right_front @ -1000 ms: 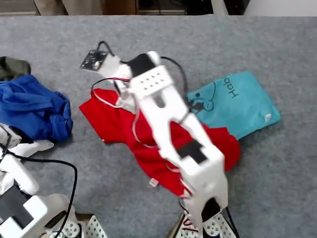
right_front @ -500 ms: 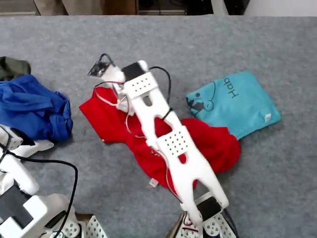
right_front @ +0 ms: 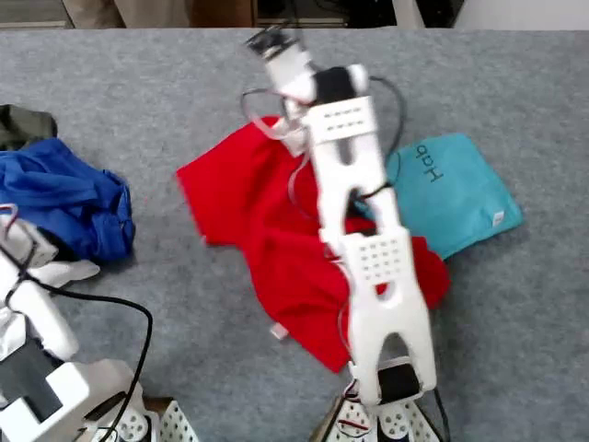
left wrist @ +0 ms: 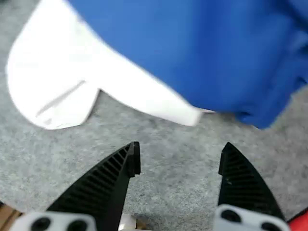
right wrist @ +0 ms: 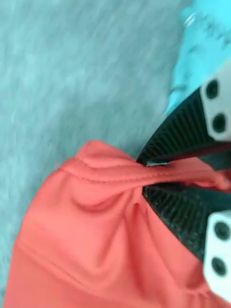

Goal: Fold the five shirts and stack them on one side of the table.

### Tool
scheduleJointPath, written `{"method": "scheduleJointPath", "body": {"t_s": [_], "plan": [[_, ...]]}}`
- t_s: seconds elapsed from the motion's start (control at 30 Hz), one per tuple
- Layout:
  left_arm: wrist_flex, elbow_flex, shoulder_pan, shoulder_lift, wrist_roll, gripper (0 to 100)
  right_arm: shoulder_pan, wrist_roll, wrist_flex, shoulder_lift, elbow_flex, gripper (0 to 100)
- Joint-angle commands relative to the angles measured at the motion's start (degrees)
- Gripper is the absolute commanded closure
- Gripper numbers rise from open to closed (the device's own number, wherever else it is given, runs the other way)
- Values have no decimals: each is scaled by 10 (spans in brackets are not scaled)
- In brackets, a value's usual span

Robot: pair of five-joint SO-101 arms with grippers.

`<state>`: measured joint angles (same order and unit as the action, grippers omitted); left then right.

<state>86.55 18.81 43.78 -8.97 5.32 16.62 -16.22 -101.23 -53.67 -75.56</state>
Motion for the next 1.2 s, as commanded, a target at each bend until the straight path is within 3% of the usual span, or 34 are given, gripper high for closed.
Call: {"method": "scheduleJointPath", "body": {"t_s": [0.0,0.33,0.7,0.8,0.97,1.17], "plan": [[-4,-4,-66,-3,-2,729,-65,4,-11,106,39,993],[-9,-8,-324,-3,-1,726,-230,2,-8,119,115,993],[-6,11,-644,-2,-10,728,-241,7,106,51,204,993],[-10,55,-713,-2,-55,728,-244,28,136,30,204,993],[-90,156,-808,-2,-112,728,-244,73,185,-2,204,993],[-114,165,-841,-2,-150,725,-252,79,227,-21,205,993]]}}
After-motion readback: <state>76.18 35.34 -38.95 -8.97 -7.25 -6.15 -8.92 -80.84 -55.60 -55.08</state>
